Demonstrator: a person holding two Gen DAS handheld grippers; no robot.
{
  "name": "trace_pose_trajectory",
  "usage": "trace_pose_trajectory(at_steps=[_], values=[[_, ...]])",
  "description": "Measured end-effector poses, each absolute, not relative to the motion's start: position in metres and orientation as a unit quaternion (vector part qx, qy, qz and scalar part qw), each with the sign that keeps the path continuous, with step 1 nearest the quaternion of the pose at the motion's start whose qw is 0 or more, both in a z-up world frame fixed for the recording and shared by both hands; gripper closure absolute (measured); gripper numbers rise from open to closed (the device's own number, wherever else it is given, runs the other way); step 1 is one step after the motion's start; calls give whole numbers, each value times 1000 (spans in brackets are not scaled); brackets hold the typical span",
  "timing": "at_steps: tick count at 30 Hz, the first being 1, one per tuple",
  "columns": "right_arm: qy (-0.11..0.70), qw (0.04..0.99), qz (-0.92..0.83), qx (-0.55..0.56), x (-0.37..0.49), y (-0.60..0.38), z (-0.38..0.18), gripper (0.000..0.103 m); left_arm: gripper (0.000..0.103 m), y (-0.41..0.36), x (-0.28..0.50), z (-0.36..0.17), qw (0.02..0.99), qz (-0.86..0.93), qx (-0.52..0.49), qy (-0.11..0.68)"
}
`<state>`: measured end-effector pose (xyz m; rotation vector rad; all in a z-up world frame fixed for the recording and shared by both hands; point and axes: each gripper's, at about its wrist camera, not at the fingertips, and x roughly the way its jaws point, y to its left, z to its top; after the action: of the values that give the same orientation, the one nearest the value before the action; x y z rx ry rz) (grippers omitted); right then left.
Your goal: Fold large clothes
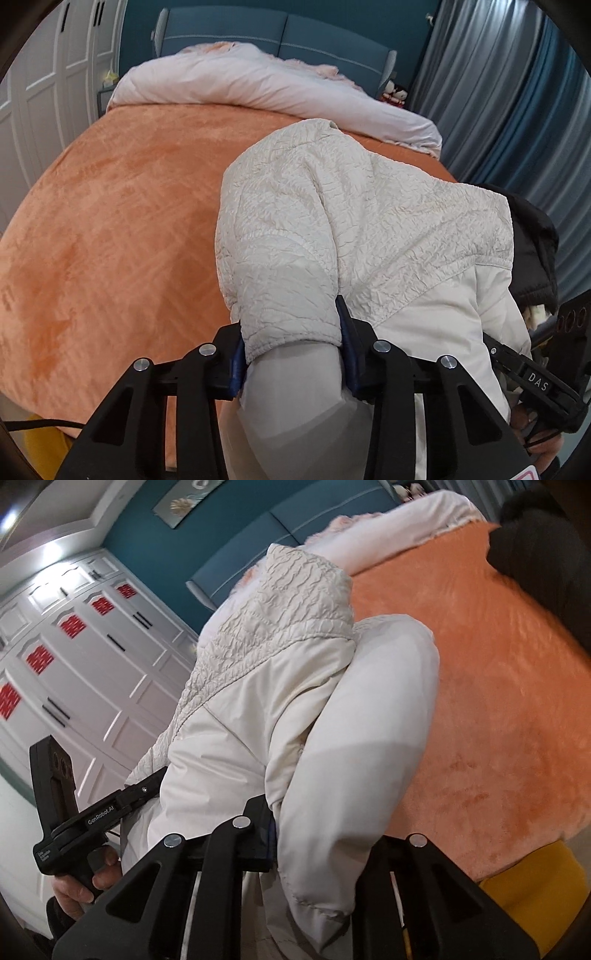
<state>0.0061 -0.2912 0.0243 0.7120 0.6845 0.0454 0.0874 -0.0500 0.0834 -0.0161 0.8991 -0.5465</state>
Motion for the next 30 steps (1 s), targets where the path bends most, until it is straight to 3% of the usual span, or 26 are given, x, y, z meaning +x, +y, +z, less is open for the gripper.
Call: trace_pose_trajectory(at_steps=[4, 8, 11, 13, 16, 18, 20, 22, 25, 30], values=[[350, 864, 28, 362, 3, -297, 3, 89, 66, -42, 89, 74, 865, -250, -16, 435], [396, 843, 19, 362, 20, -290, -30, 85, 62, -22, 100, 29, 848, -222, -35, 480], [408, 842, 12, 353, 24, -285, -41, 65, 45, 2, 102, 5, 844, -210, -70, 488], [419, 843, -18, 337, 27, -284, -42, 40, 34, 14, 102, 1, 846, -204, -80, 487], [434, 835, -12, 337, 36, -286, -48, 30, 20, 17, 104, 1, 846, -202, -77, 487], [442, 811, 6, 384, 44, -293, -63, 28, 17, 22, 110, -9, 835, -214, -102, 497], [442, 786, 23, 432, 54, -302, -73, 33, 17, 28, 118, -18, 818, -225, -144, 509], [428, 787, 42, 442, 58, -305, -71, 62, 34, 25, 119, -14, 817, -238, -147, 505], [404, 810, 55, 421, 59, -303, -45, 87, 52, 9, 111, 6, 834, -246, -106, 482], [339, 855, 77, 386, 59, -295, 17, 90, 68, 1, 108, 46, 856, -265, -83, 436]])
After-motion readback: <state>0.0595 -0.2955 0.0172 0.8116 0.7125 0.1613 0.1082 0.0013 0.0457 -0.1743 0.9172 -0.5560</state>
